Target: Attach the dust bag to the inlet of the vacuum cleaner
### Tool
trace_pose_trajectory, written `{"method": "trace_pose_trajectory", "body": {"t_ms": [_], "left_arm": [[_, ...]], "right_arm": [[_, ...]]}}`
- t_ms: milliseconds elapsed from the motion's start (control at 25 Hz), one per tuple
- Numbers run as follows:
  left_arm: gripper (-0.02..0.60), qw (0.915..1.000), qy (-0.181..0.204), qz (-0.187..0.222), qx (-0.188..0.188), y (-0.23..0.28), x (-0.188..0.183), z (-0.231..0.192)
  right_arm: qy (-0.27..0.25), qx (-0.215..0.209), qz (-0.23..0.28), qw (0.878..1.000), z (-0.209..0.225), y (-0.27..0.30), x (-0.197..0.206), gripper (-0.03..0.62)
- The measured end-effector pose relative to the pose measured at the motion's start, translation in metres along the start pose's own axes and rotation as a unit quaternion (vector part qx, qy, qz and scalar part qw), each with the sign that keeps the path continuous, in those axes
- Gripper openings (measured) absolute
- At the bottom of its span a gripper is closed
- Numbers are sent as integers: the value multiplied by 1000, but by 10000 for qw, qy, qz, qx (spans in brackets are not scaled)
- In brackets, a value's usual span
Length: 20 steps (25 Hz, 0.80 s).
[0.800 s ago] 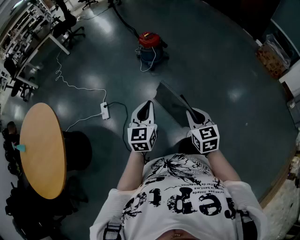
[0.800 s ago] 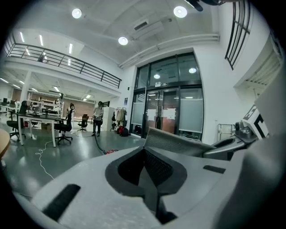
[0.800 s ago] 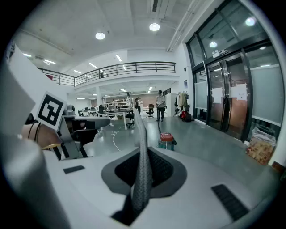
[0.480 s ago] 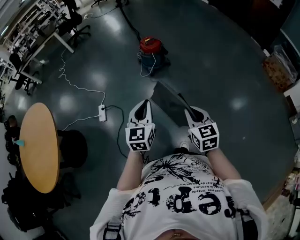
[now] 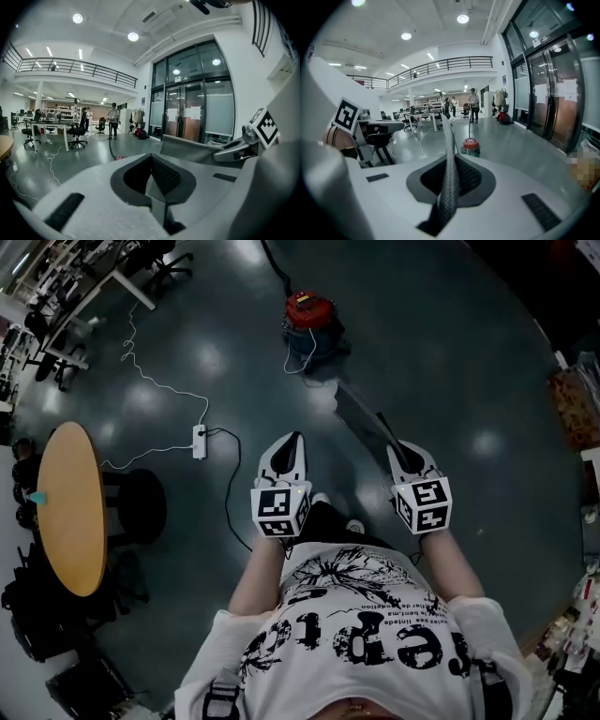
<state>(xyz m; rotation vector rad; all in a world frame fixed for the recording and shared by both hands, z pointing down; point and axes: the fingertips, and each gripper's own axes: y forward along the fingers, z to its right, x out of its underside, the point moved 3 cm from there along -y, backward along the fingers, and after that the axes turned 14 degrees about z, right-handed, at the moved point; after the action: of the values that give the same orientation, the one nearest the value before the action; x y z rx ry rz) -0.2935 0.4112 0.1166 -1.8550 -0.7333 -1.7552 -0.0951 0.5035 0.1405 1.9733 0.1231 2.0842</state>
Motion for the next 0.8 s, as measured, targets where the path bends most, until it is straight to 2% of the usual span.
{"method": "trace_pose_trajectory", "body": {"t_ms": [200,360,440,640,800], "left_arm": [[5,9997,-119,-163,-117,75,20,-37],[5,9965,-808,-98,-195,165,19,-77],[5,9951,-984,-6,-124,214,9,-95],[5,9968,-800,-69,-64,303,7,-131],[5,9950,-945,-298,-127,342,30,-133]], "right_arm": [[121,22,-135,9998,43,74,-5,26],[203,-73,-309,9993,75,141,-27,26],[186,-89,-396,9990,93,176,-42,26],[169,-169,-399,9989,127,251,-71,26],[121,-453,-476,9978,156,294,-75,26]]}}
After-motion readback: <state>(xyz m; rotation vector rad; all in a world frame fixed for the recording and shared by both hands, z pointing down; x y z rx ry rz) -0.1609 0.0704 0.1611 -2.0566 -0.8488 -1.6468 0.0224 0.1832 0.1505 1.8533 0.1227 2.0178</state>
